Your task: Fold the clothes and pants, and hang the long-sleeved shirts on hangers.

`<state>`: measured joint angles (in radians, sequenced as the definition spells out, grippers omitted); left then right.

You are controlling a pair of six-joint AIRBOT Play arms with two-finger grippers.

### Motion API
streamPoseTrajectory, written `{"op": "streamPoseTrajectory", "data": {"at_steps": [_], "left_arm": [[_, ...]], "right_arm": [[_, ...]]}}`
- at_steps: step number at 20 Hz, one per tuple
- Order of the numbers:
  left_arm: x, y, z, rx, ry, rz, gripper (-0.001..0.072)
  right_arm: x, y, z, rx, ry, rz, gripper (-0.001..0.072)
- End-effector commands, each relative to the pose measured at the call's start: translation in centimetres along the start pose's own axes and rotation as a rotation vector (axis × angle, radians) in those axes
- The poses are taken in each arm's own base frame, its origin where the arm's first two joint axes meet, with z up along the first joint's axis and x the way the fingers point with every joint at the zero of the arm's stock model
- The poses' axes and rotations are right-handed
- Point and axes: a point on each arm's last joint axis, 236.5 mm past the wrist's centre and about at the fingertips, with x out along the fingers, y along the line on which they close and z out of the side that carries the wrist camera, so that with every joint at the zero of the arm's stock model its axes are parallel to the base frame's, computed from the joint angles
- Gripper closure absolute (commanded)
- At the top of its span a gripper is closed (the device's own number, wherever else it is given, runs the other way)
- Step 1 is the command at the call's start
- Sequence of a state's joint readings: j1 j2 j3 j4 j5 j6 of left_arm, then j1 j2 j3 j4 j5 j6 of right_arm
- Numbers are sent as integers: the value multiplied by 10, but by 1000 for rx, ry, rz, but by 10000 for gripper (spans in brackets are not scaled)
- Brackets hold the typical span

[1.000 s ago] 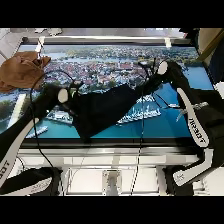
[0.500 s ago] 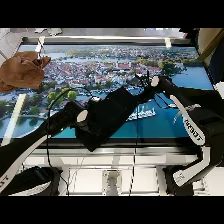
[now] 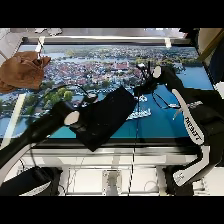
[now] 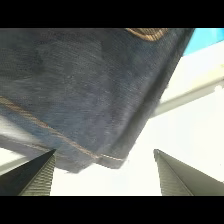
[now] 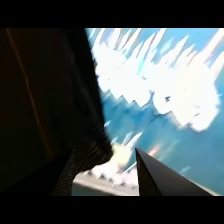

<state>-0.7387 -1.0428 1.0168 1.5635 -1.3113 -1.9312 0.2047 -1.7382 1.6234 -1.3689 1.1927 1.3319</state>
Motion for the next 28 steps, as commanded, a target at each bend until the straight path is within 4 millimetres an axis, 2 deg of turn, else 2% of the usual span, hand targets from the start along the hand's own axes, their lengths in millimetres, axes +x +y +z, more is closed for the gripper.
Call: {"op": "streamPoseTrajectory", "data": {"at_steps": [1,3,5,6,8,9,11,15,17,22,26,27,28], "left_arm": [[-35,26,12,-78,-134,56,6],[-39,27,12,-88,-149,51,6],[-37,27,12,-88,-143,54,6],[-36,27,13,-87,-138,57,6],[-32,28,15,-85,-135,61,5],[-30,27,17,-84,-138,60,6],[-25,26,20,-83,-137,60,5],[-12,25,20,-81,-102,73,5],[-8,25,20,-85,-92,76,6],[-7,22,19,-115,-84,63,6],[-7,21,15,-117,-70,58,6],[-7,21,15,-116,-70,58,6],[-7,21,15,-116,-70,58,6]], "right_arm": [[-22,-19,42,61,-150,-50,283],[-12,-30,35,233,-133,66,284],[-3,-25,23,380,-82,342,283],[-4,-27,22,442,-85,474,243],[-3,-47,22,565,-104,597,53],[3,-54,18,596,-95,620,26],[18,-53,4,577,-46,645,25],[46,-31,-8,520,22,709,25],[55,-13,-14,470,64,733,26],[74,32,-25,347,152,717,30],[76,66,-29,265,192,735,33],[77,72,-29,251,198,732,46],[78,76,-29,236,202,731,133]]}}
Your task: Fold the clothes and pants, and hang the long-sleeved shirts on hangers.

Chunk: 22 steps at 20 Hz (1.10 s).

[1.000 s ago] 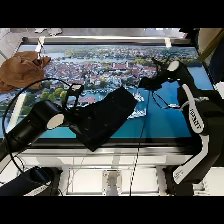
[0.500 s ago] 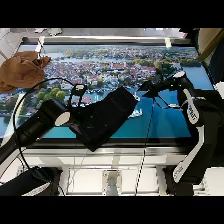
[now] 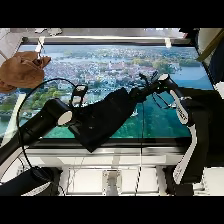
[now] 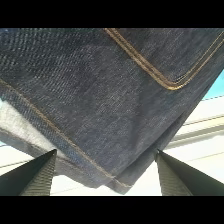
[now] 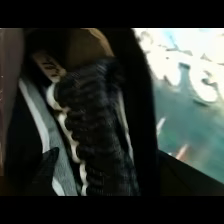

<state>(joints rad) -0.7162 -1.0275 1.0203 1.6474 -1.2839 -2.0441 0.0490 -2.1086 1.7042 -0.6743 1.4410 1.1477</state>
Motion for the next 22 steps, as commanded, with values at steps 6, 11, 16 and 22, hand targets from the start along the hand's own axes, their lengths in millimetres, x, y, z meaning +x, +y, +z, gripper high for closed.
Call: {"op": "streamPoseTrajectory", "data": {"at_steps": [6,11,16,22], "left_arm": [[0,-1,-1,-3,7,-2,6],[0,-1,-1,-4,7,-3,6],[0,-1,-1,-4,6,-3,6],[0,-1,-1,-4,6,-3,6]], "right_arm": [[4,34,-4,-104,62,19,690],[-115,68,49,-123,-186,-84,690],[-306,45,31,21,-566,-264,691],[-499,-2,-134,324,-870,-592,690]]}}
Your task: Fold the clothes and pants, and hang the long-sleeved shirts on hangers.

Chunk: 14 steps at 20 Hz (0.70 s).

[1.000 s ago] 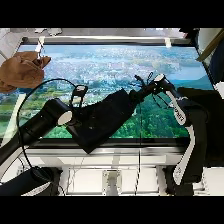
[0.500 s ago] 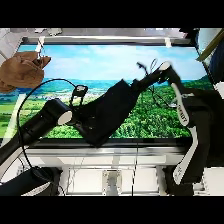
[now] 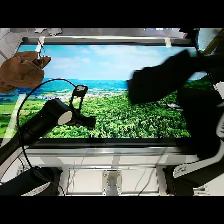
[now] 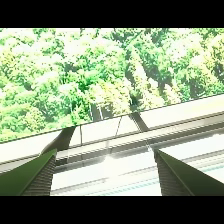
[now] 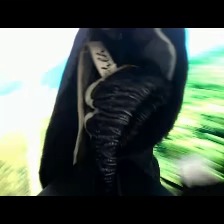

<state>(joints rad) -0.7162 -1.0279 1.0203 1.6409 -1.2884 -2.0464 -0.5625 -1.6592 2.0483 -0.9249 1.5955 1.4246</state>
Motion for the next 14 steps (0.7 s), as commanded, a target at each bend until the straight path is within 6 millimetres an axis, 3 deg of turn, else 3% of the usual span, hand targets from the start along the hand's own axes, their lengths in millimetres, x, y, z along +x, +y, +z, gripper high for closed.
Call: {"op": "streamPoseTrajectory", "data": {"at_steps": [1,4,6,9,14], "left_arm": [[0,0,0,0,-1,-1,6],[0,-1,0,-1,0,-3,6],[0,-1,0,-1,0,-3,6],[0,-1,0,-1,0,-3,6],[0,-1,0,0,0,-3,6]], "right_arm": [[-127,-76,-20,159,-154,-230,690],[-212,-109,-47,294,-296,-344,691],[-246,-120,-67,364,-350,-401,691],[-255,-129,-100,452,-335,-443,691],[-230,-169,-179,635,-146,-587,690]]}}
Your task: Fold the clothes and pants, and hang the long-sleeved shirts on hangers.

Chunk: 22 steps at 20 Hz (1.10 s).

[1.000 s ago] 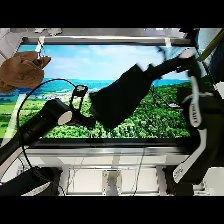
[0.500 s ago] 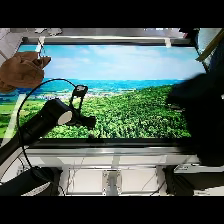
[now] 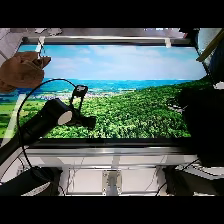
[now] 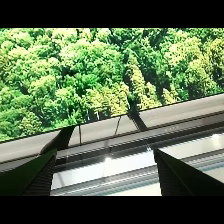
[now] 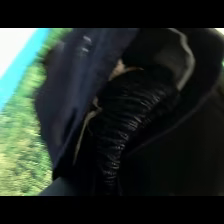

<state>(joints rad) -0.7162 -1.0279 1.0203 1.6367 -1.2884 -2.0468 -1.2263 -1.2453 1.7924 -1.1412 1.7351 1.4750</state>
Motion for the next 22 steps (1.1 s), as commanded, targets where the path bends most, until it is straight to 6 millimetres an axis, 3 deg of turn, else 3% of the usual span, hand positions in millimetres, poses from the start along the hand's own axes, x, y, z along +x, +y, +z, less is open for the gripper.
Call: {"op": "streamPoseTrajectory", "data": {"at_steps": [1,4,5,7,8,9,12,13,15,16,17,19,22], "left_arm": [[0,0,0,2,-2,1,6],[0,0,0,1,-1,0,6],[0,0,0,1,-1,0,6],[0,0,0,2,-1,1,6],[0,0,0,2,-1,1,6],[0,0,0,2,-1,1,6],[0,0,0,2,-1,1,6],[0,0,0,2,-1,1,6],[0,0,0,2,-1,1,6],[0,0,0,2,-1,1,6],[0,0,0,2,-1,1,6],[0,0,0,2,1,2,6],[0,0,0,2,-1,1,6]], "right_arm": [[24,-43,-47,90,137,-122,691],[55,-55,-93,146,287,-118,688],[60,-60,-102,158,323,-130,613],[56,-59,-103,200,324,-140,219],[50,-55,-97,215,304,-138,112],[40,-49,-87,215,263,-133,111],[-1,-7,-38,163,52,-29,113],[-16,26,-22,149,-33,81,126],[-52,121,-9,45,-140,418,220],[-69,166,-18,-49,-148,559,301],[-84,207,-38,-187,-134,674,436],[-97,263,-90,-438,-66,785,689],[-90,296,-154,-689,38,774,690]]}}
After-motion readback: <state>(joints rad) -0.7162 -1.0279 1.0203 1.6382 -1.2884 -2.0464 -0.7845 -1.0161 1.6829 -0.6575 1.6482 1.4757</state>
